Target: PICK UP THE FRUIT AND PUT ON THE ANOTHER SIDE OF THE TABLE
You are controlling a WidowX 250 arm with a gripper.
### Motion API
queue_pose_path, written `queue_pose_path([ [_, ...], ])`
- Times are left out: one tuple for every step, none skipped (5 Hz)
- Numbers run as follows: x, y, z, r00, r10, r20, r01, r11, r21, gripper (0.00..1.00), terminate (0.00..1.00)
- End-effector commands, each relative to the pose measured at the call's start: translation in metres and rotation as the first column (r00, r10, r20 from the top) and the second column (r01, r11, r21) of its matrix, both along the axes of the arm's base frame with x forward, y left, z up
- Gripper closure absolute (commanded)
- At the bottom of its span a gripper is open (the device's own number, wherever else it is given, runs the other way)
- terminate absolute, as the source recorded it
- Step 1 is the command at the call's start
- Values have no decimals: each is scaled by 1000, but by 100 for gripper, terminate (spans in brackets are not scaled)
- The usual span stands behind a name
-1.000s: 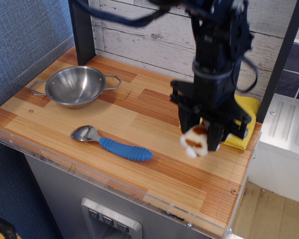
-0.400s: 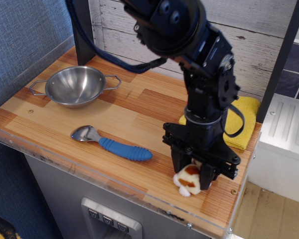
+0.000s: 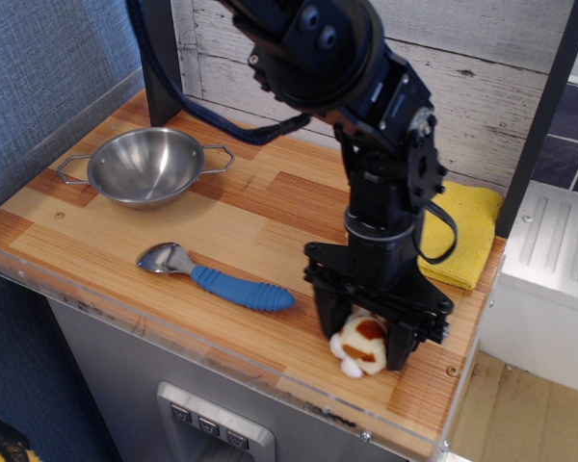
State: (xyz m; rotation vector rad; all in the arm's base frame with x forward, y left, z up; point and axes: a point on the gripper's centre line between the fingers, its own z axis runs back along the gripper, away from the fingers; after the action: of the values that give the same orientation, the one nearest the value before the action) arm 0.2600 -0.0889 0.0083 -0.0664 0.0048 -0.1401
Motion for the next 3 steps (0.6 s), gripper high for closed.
queue_pose_path([
  [7,-2,17,999,-16,48,17,1000,-25,0,0],
  [10,-4,31,995,-45,92,47,999,-27,0,0],
  [16,-9,65,984,-84,154,90,995,-31,0,0],
])
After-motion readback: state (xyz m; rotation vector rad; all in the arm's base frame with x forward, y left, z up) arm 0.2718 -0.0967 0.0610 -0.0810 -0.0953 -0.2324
